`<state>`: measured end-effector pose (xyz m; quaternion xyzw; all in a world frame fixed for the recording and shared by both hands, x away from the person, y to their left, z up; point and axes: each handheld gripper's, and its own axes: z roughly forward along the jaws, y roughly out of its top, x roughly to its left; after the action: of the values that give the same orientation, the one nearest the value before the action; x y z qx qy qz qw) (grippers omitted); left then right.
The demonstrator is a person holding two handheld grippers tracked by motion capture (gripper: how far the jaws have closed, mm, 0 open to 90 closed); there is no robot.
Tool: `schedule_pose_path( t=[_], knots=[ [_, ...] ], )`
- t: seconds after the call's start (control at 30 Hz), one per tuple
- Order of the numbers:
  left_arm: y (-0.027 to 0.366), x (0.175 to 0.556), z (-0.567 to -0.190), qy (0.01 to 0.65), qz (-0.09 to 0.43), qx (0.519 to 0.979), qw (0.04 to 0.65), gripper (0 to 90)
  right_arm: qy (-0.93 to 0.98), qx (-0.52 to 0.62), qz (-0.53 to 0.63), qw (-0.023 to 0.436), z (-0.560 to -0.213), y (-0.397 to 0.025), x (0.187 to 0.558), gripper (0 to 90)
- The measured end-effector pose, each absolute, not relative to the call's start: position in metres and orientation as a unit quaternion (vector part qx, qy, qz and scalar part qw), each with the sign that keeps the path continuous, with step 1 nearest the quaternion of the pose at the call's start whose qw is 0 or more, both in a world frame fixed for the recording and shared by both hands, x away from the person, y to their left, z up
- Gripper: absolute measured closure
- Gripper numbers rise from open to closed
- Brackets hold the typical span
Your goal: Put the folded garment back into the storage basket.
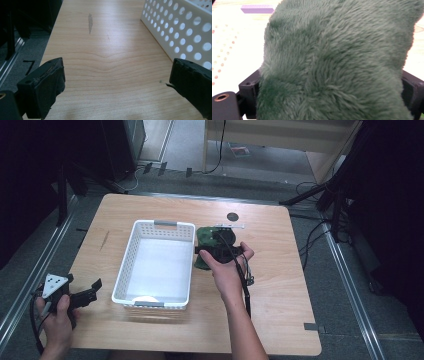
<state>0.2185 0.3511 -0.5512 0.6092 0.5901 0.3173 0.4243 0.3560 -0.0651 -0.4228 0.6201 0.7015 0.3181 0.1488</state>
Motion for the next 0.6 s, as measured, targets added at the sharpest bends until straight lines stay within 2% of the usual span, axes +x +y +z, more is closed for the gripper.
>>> schedule_pose_path(
  t=[0.6],
  knots=[
    [0.351,0.219,-0.551,0.59,0.316,0.61,0.424,1.3,0.717,0.6,0.329,0.135,-0.415,-0.024,0.357,7.9]
  ],
)
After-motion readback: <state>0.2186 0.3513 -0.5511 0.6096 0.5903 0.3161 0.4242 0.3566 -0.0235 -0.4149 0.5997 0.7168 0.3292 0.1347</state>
